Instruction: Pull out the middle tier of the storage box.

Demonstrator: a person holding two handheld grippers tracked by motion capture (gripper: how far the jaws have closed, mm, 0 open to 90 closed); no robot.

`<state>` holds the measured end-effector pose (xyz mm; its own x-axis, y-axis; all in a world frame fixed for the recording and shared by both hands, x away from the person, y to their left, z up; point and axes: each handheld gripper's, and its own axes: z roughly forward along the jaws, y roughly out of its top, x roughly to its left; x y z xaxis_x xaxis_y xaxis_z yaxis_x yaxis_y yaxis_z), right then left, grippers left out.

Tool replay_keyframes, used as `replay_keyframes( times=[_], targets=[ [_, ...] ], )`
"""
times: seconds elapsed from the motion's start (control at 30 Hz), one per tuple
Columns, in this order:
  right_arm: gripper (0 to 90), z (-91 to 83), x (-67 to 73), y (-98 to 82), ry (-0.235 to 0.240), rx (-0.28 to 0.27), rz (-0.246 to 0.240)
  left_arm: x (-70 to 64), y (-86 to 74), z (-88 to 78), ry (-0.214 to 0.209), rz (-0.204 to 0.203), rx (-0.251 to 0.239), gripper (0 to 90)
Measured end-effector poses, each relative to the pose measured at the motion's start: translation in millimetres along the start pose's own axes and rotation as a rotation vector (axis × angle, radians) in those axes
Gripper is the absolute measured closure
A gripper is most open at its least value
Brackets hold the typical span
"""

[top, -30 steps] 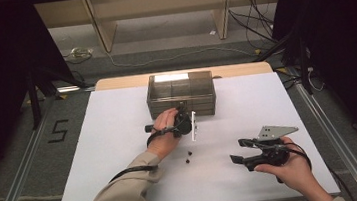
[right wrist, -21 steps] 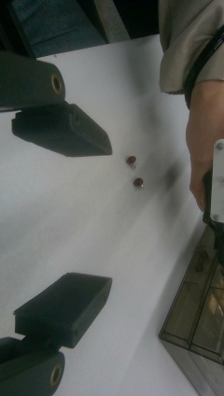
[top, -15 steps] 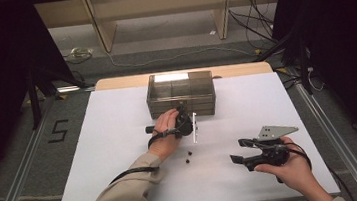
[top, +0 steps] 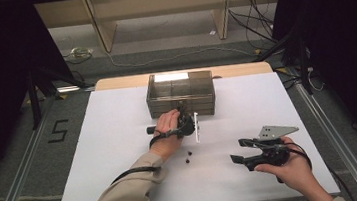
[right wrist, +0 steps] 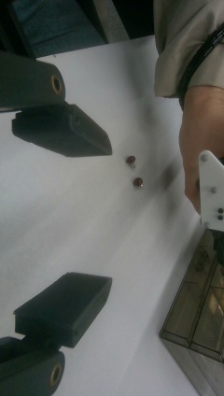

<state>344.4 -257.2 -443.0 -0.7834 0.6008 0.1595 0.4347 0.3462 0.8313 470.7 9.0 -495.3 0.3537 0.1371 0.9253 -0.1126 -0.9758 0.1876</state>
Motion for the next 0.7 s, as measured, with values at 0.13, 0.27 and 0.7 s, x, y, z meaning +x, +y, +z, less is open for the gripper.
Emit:
replay_keyframes(
  times=[0.13,0.27,0.7],
  targets=[
    [31.4,0.0,0.1,0.1,0.000,0.000,0.000,-1.5,1.0,-0.1,0.011,0.013,0.006,79.7],
    [31.4,0.1,0.0,0.0,0.000,0.001,0.000,-2.5,1.4,-0.6,0.017,0.023,0.009,79.9],
    [31.4,-0.2,0.1,0.1,0.000,0.000,0.001,-3.7,1.8,-1.2,0.021,0.039,0.012,80.2]
  ],
)
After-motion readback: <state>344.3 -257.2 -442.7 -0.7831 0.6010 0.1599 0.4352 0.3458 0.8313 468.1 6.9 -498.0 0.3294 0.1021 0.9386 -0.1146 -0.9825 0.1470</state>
